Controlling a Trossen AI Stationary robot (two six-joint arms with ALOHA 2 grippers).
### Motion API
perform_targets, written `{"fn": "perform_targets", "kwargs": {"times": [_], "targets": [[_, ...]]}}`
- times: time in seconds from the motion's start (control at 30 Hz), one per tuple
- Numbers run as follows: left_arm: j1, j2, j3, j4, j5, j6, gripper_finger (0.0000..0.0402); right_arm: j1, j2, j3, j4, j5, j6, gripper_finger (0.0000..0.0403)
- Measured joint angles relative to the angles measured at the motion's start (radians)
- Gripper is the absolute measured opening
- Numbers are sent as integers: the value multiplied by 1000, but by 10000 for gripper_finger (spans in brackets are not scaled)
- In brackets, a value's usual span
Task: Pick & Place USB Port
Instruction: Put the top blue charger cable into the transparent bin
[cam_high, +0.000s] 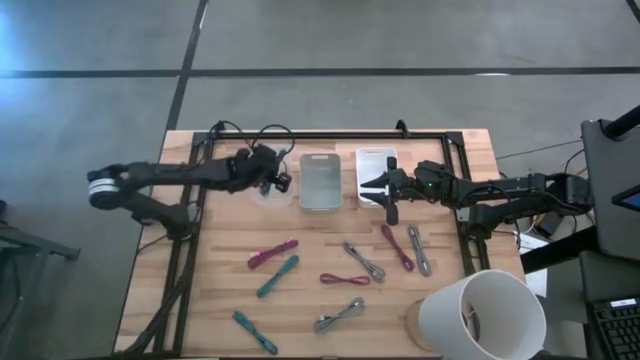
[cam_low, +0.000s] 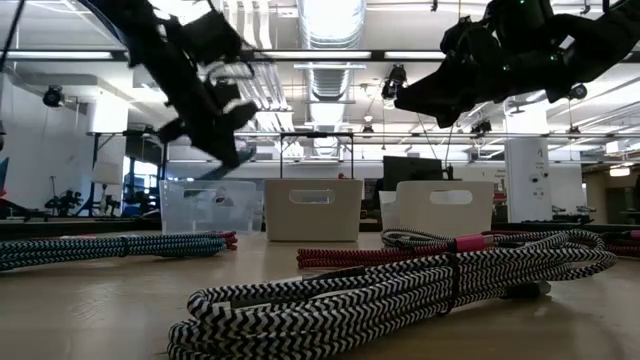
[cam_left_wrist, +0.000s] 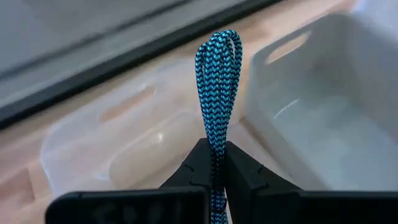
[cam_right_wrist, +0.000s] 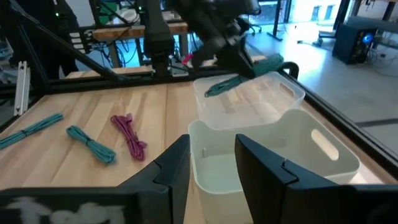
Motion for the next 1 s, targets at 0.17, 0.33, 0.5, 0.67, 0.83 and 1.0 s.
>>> {"fn": "perform_targets", "kwargs": {"times": [0.17,0.33,0.5,0.67,0.83,1.0], "targets": [[57,113,6,32,10,12,21,0,0,-1,-30,0,47,112],[77,195,15,34,33,-2,22,0,0,-1,-31,0,58,105],[77,240,30,34,38,-2,30,0,0,-1,-32,0,60,98],[78,268,37,33,40,-2,41,0,0,-1,-32,0,60,91],[78,294,33,29,41,-15,48,0,0,-1,-31,0,60,84],[78,308,35,39,41,-15,48,0,0,-1,-31,0,60,79]]}}
